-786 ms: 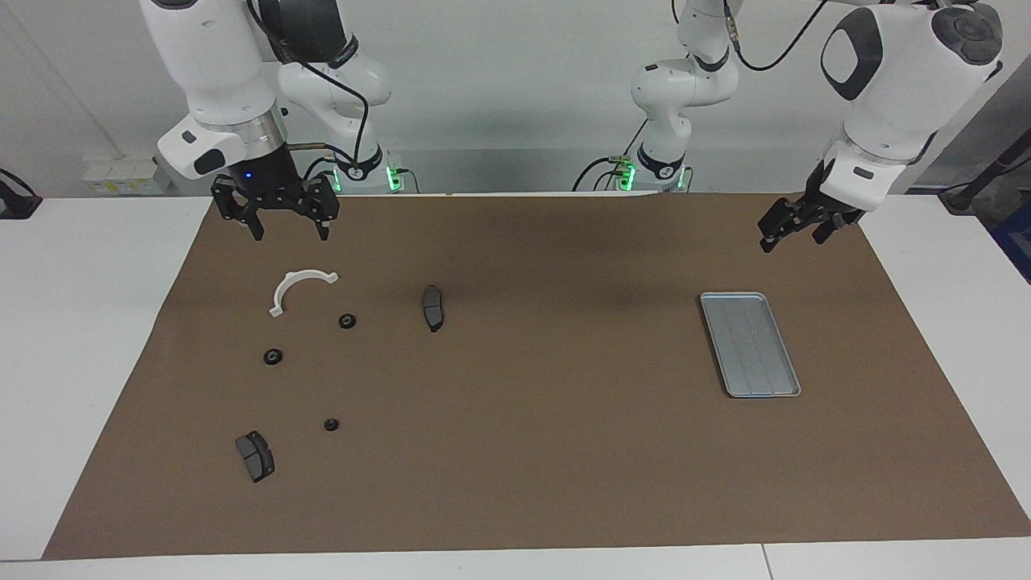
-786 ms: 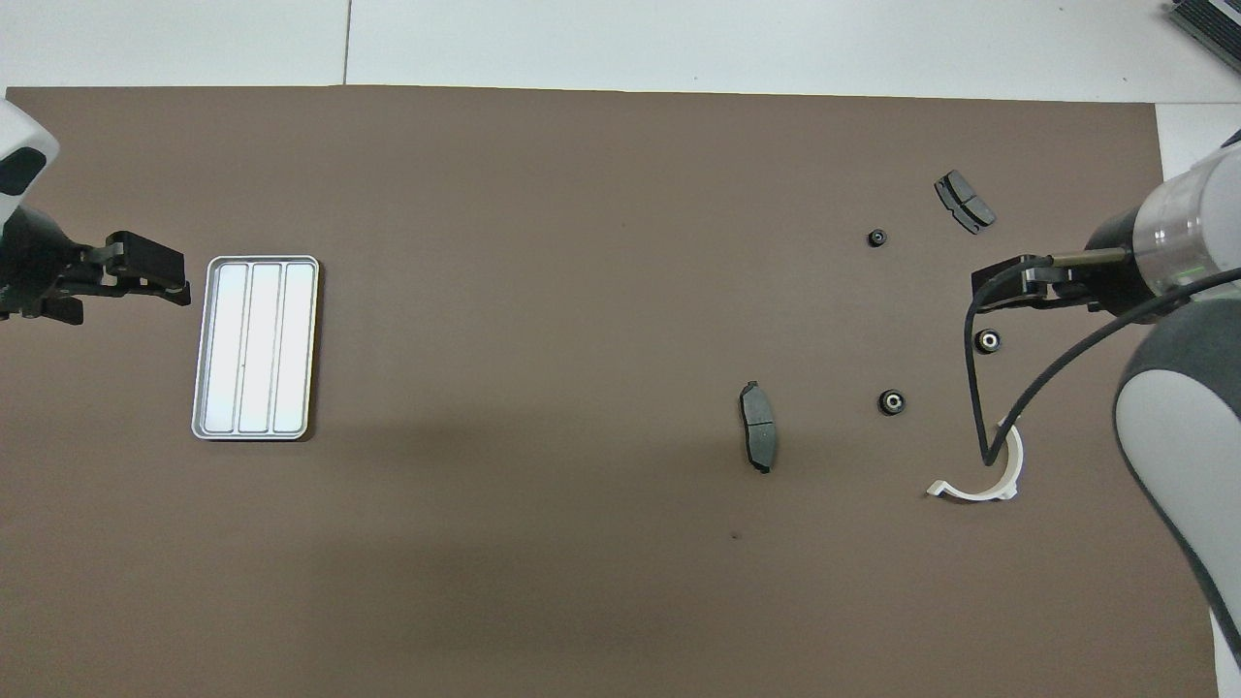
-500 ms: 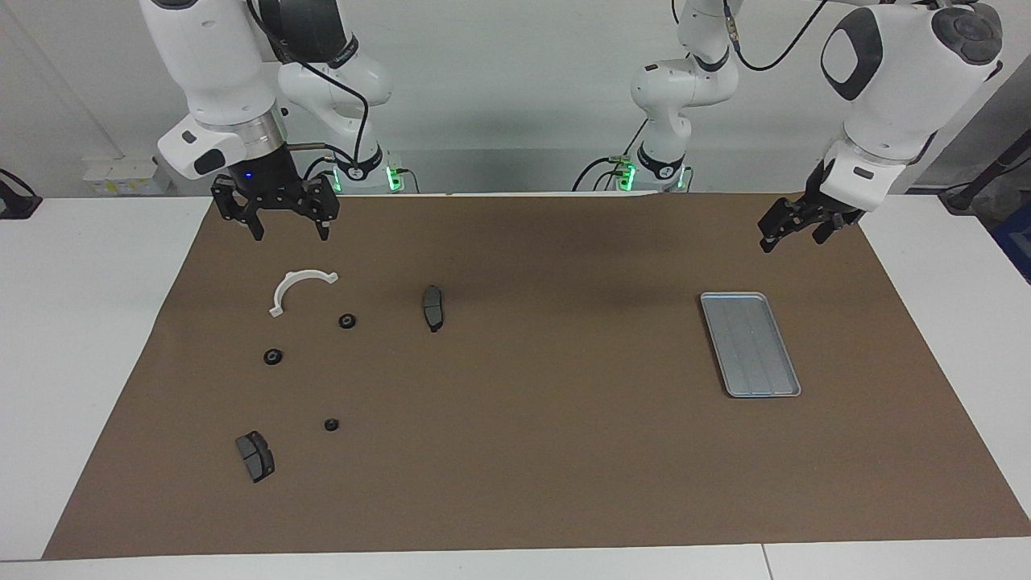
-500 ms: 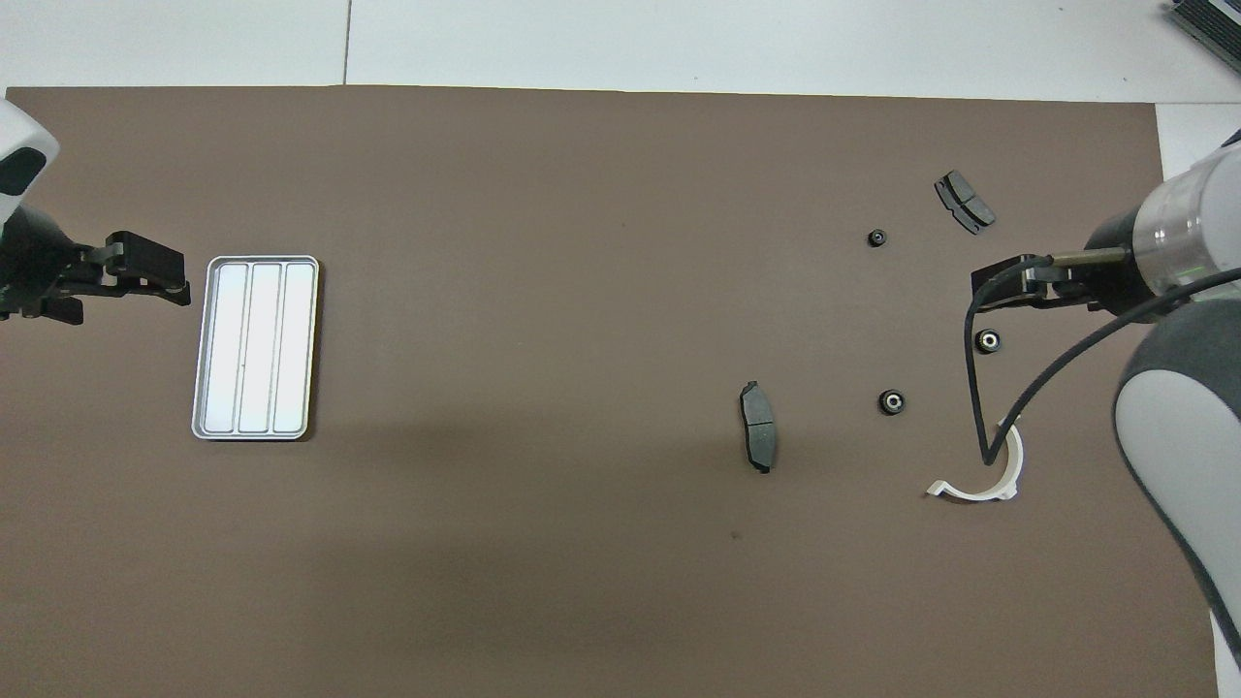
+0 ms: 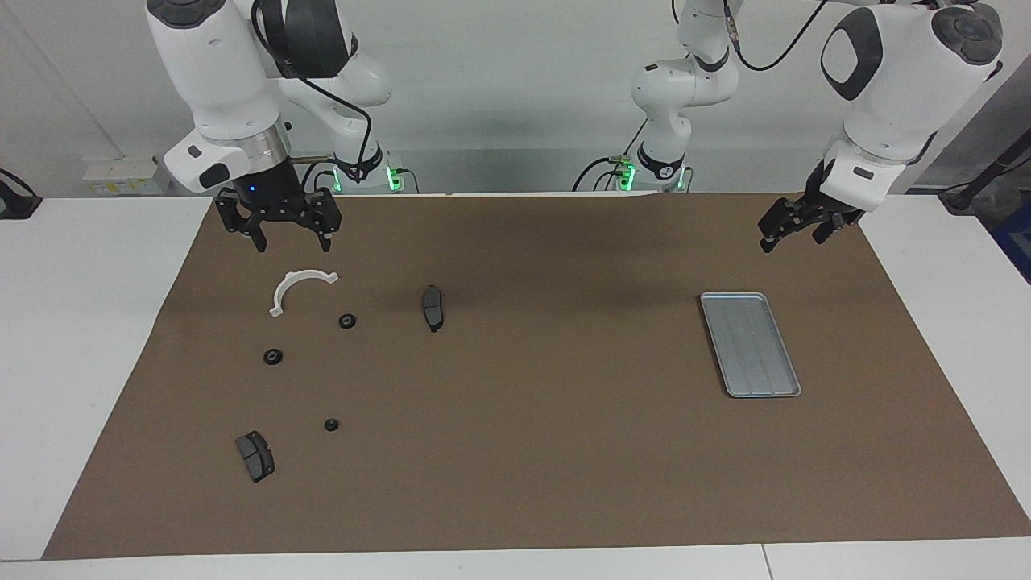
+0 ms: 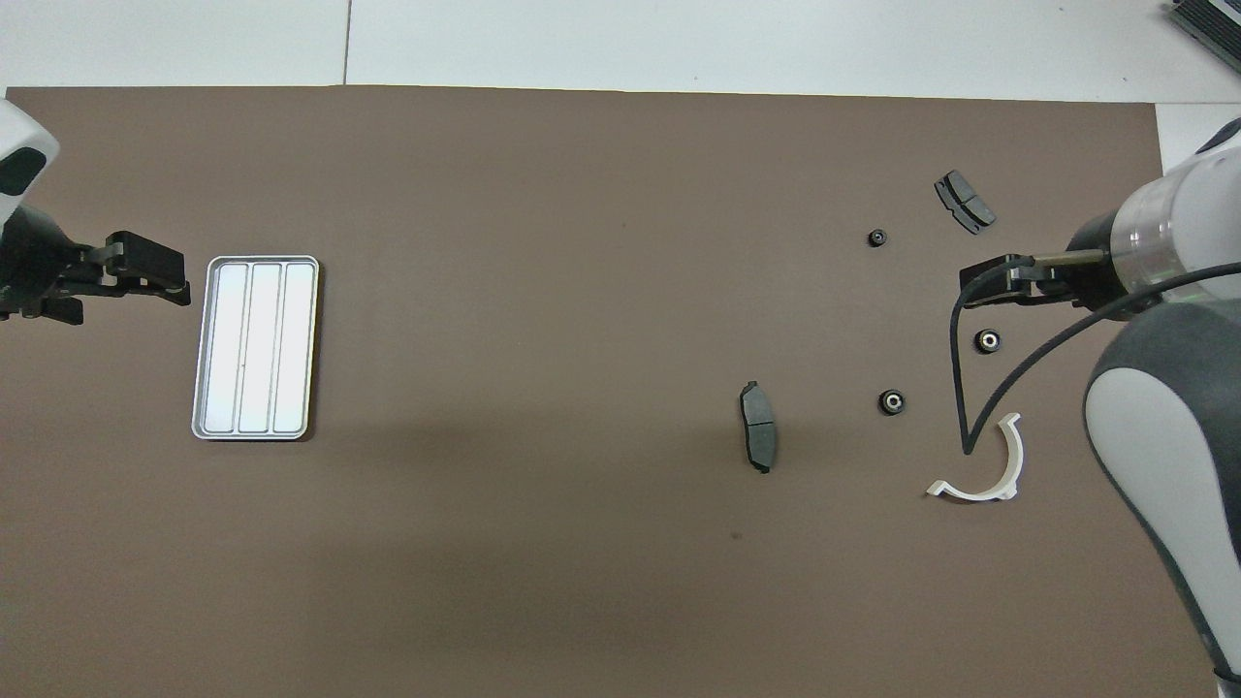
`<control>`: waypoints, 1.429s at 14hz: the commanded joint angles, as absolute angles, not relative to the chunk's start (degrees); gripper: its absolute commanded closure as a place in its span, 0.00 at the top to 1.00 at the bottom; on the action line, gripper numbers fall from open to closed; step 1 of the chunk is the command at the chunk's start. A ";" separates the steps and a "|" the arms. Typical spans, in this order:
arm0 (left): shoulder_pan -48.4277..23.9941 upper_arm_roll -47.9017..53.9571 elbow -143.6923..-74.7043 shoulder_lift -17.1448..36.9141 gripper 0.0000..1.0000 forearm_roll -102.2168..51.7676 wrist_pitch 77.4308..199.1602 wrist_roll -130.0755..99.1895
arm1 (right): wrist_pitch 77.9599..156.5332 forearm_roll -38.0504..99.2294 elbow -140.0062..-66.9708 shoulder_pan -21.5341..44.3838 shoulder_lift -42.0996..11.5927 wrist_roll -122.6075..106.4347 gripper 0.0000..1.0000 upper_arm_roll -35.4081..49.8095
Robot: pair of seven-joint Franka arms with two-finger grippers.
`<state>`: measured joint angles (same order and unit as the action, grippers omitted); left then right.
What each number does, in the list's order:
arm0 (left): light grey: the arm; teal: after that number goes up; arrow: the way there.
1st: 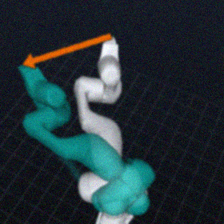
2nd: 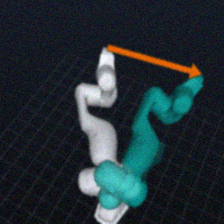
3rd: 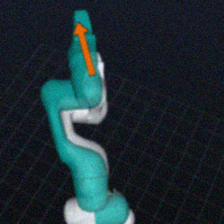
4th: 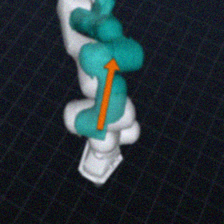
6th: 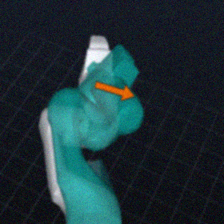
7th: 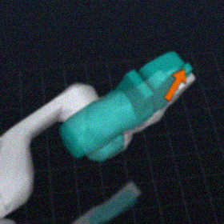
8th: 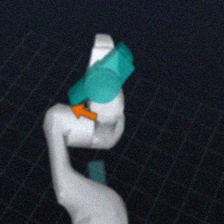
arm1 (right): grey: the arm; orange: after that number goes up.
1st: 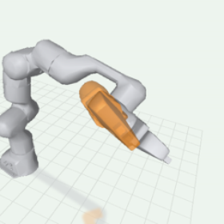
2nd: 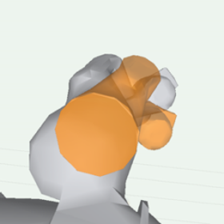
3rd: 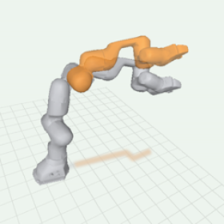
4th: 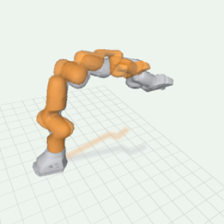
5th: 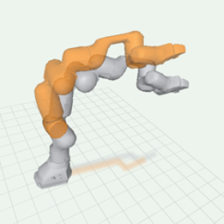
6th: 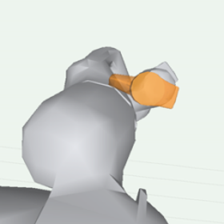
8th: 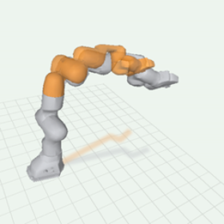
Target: Pick bearing gear from pile to tray
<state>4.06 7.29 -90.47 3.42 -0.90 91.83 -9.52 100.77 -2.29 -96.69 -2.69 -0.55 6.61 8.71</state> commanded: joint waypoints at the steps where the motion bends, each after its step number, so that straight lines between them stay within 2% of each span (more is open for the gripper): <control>1: 4.39 7.47 -92.64 1.58 1.00 -0.18 92.72 -9.23 | 107.20 -0.70 -104.57 -4.74 1.32 2.47 1.00 8.96; 4: 4.39 7.47 -92.64 1.58 1.00 -0.18 92.72 -9.23 | 114.41 -0.70 -113.17 -4.83 1.49 2.37 1.00 8.96; 10: 4.39 7.47 -92.64 1.58 1.00 -0.18 92.72 -9.23 | 135.59 -0.70 -130.06 -4.48 0.01 2.29 1.00 9.05; 17: 4.39 7.47 -92.64 1.58 1.00 -0.18 92.72 -9.23 | 148.78 -0.70 -138.68 -3.96 -4.21 2.46 1.00 9.14; 20: 4.39 7.47 -92.64 1.58 1.00 -0.18 92.72 -9.23 | 149.41 -0.70 -139.92 -3.78 -4.48 2.81 1.00 9.14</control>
<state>4.06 7.29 -90.47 3.42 -0.90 91.83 -9.52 148.07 -2.28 -138.64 -3.58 -4.99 4.24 8.78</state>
